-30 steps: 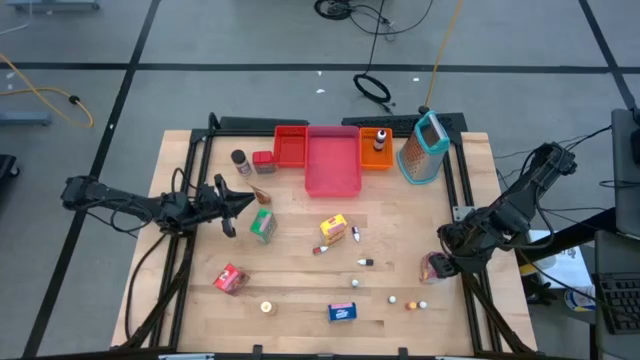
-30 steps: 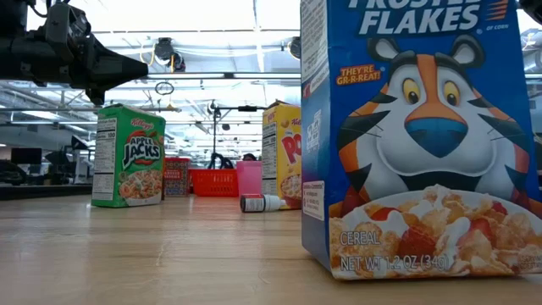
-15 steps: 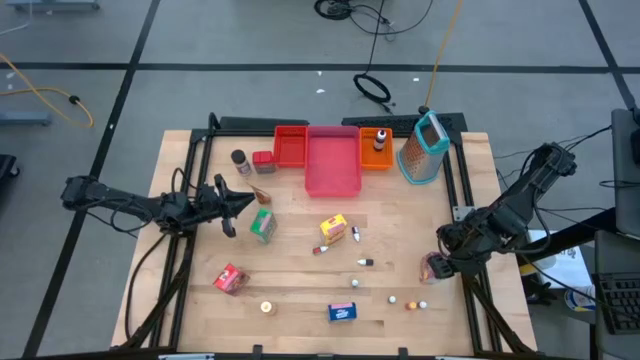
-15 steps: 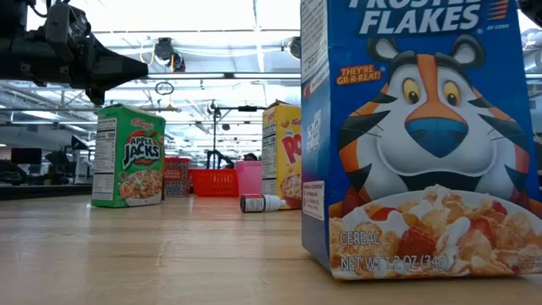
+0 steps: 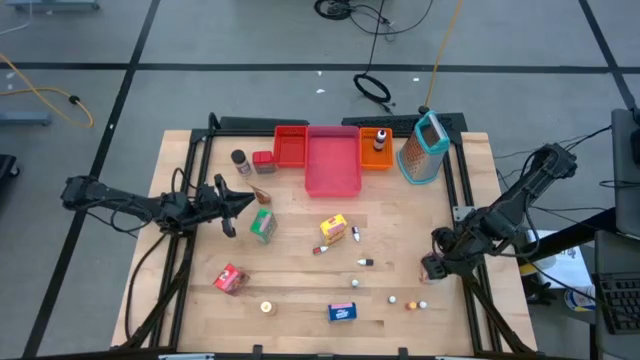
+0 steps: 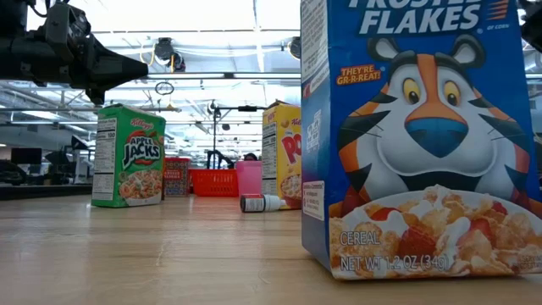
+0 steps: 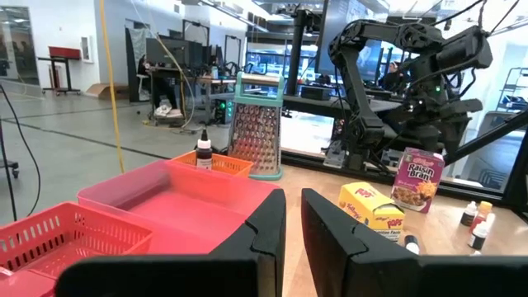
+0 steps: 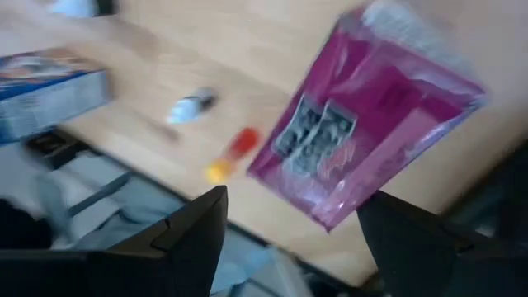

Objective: Pick & Place Kitchen Items
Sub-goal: Put the purple cereal box into the pink bin

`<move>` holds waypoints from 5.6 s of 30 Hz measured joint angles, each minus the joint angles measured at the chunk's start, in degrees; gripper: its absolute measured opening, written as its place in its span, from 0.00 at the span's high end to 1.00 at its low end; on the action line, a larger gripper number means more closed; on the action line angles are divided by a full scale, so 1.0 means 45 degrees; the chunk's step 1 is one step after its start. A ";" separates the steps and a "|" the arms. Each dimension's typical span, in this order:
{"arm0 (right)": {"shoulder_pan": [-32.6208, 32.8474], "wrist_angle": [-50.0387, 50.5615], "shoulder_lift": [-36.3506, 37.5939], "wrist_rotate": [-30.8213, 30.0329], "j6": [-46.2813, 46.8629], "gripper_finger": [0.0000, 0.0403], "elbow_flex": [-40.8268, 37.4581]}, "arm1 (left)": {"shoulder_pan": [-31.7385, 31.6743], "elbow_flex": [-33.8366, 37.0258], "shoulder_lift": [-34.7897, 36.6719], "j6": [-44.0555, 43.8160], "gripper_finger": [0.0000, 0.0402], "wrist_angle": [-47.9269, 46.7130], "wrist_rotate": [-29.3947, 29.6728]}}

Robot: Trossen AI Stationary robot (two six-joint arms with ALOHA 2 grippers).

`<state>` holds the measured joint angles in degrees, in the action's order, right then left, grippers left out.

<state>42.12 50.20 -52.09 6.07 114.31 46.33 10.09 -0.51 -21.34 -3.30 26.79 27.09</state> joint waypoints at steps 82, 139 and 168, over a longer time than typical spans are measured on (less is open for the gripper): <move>-1.0118 -1.0807 -0.0640 0.0420 -1.3404 0.77 -0.2560 | 0.0000 0.0000 -0.0004 0.0017 0.90 -0.0240 0.0014; -1.7512 -0.5253 -1.1743 -0.0740 -2.6521 0.77 0.8339 | 0.0001 0.0005 -0.0005 -0.0479 0.90 -0.0772 0.0320; -1.7764 -0.5160 -1.1770 -0.1341 -2.6565 0.72 0.8310 | 0.0005 0.0005 -0.0005 -0.0469 0.90 -0.0758 0.0320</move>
<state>-37.82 26.98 -105.06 0.03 -5.23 83.72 10.11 -0.49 -21.37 -5.41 23.38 28.53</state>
